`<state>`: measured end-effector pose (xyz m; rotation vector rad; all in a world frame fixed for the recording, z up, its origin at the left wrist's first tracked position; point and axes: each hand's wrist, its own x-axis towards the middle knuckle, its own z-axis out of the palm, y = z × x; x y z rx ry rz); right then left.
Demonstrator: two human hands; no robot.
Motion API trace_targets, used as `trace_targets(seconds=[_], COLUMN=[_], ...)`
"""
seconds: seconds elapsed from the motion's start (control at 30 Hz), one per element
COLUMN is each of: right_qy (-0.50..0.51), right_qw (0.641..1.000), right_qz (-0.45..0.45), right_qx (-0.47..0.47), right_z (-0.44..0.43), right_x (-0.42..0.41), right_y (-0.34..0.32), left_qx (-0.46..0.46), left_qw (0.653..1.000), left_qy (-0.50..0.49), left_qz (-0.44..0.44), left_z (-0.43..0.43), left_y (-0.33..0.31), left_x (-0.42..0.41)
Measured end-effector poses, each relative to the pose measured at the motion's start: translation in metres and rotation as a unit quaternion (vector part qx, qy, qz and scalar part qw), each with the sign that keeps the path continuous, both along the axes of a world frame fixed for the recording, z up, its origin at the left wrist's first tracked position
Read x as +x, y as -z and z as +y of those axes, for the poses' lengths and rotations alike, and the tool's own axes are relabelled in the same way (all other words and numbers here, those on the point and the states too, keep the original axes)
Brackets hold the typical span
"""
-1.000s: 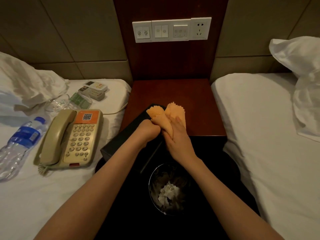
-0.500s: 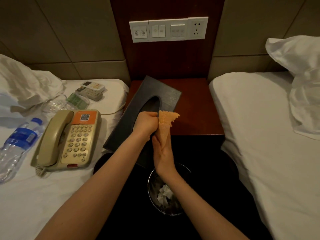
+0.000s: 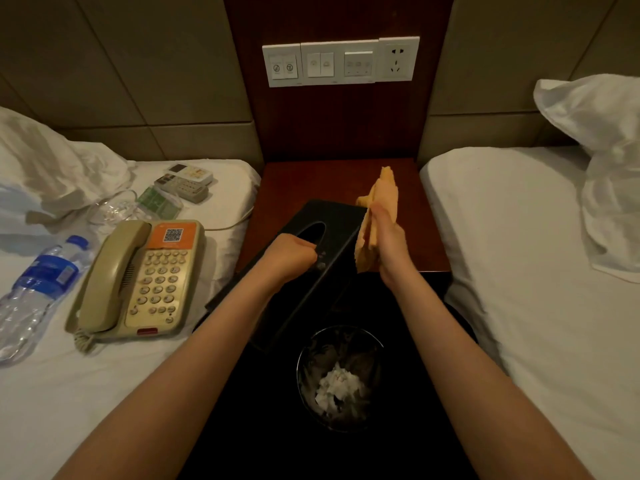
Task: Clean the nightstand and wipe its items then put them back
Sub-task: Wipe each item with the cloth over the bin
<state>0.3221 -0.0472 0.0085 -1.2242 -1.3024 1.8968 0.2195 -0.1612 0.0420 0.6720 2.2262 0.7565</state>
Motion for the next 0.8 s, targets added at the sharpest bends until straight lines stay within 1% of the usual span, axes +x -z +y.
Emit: trace_targets(seconds=[0.07, 0.1, 0.17, 0.23, 0.3, 0.4, 0.47, 0.63, 0.73, 0.8], right_qy=[-0.032, -0.047, -0.074, -0.099, -0.123, -0.165, -0.183, -0.174, -0.163, -0.187], right_qw=[0.999, 0.999, 0.997, 0.995, 0.992, 0.984, 0.981, 0.984, 0.983, 0.974], right_qz=[0.001, -0.001, 0.0, 0.004, -0.011, -0.052, -0.056, 0.028, 0.072, 0.106], right_qx=[0.01, 0.009, -0.001, -0.024, -0.033, -0.03, -0.017, 0.001, -0.045, -0.076], right_z=[0.004, 0.006, 0.006, 0.01, 0.021, 0.029, 0.03, 0.031, 0.036, 0.037], right_x=[0.009, 0.011, 0.013, 0.014, 0.012, 0.009, 0.007, 0.004, 0.011, 0.019], right_y=[-0.001, 0.003, 0.005, 0.004, 0.002, -0.008, -0.009, -0.011, -0.007, -0.007], left_qx=[0.007, 0.015, 0.025, 0.051, 0.079, 0.099, 0.107, 0.137, 0.137, 0.131], left_qw=[1.0, 1.0, 0.994, 0.98, 0.965, 0.956, 0.95, 0.923, 0.907, 0.889], left_qy=[-0.015, -0.017, 0.007, 0.049, 0.075, 0.115, 0.149, 0.242, 0.291, 0.331], left_qz=[-0.003, 0.02, 0.104, 0.184, 0.239, 0.249, 0.253, 0.266, 0.272, 0.286], left_z=[0.001, 0.001, 0.0, -0.005, -0.011, -0.013, -0.016, -0.031, -0.034, -0.037], left_y=[-0.007, -0.01, -0.01, -0.007, -0.005, -0.006, -0.008, -0.005, -0.005, -0.005], left_x=[-0.003, -0.004, -0.001, 0.004, 0.007, 0.003, 0.001, 0.005, 0.003, 0.001])
